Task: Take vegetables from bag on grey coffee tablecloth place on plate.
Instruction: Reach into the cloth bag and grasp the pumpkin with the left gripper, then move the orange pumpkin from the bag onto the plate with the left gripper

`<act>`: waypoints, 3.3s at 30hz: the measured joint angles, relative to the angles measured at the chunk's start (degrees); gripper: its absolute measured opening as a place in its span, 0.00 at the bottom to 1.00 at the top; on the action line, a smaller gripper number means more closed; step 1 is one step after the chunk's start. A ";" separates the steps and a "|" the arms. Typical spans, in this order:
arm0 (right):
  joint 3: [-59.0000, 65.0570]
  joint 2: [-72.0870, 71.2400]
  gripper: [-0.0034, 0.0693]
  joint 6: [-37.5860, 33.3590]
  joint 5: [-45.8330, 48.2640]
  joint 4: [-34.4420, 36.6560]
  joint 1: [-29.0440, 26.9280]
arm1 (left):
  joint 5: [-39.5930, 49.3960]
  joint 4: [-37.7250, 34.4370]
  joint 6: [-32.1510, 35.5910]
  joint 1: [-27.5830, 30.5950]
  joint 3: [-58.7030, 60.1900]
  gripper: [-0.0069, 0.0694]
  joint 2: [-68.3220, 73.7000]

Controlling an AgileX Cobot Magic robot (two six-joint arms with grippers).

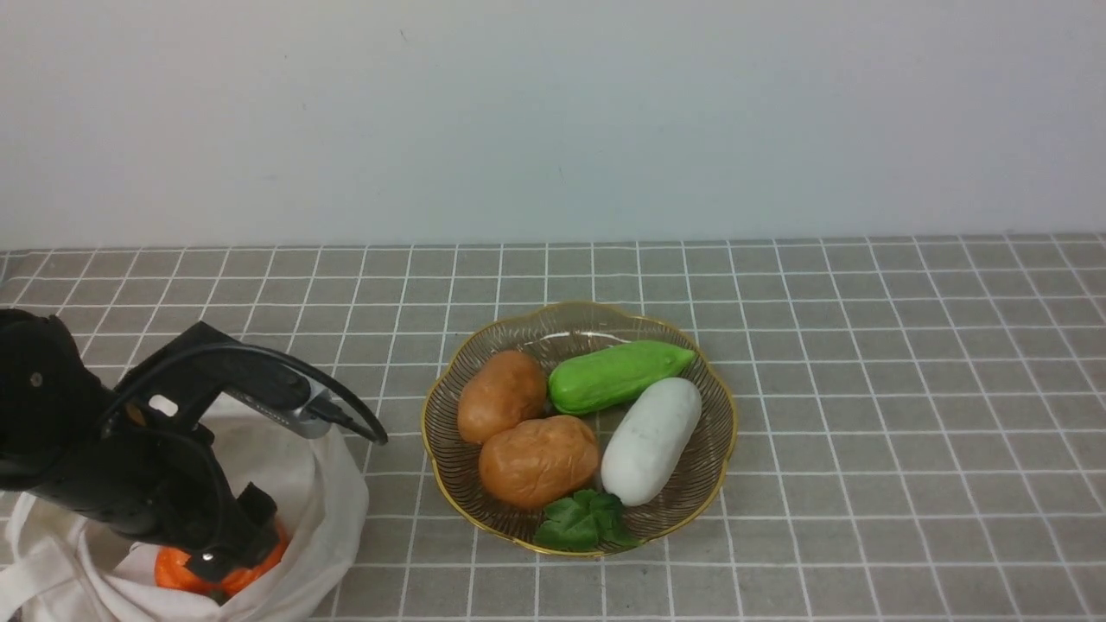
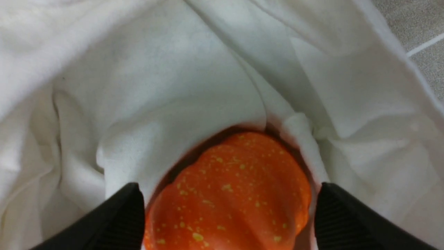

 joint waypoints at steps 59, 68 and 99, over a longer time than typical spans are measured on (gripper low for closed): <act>0.00 0.00 0.03 0.00 0.00 0.00 0.00 | 13.75 -3.88 -1.82 -0.06 -12.41 0.79 -8.78; 0.00 0.00 0.03 0.00 0.00 0.00 0.00 | 14.81 -28.64 -0.39 -0.06 -15.56 0.79 -12.47; 0.00 0.00 0.03 0.00 0.00 0.00 0.00 | 0.50 -54.85 5.19 -16.06 -33.98 0.79 21.31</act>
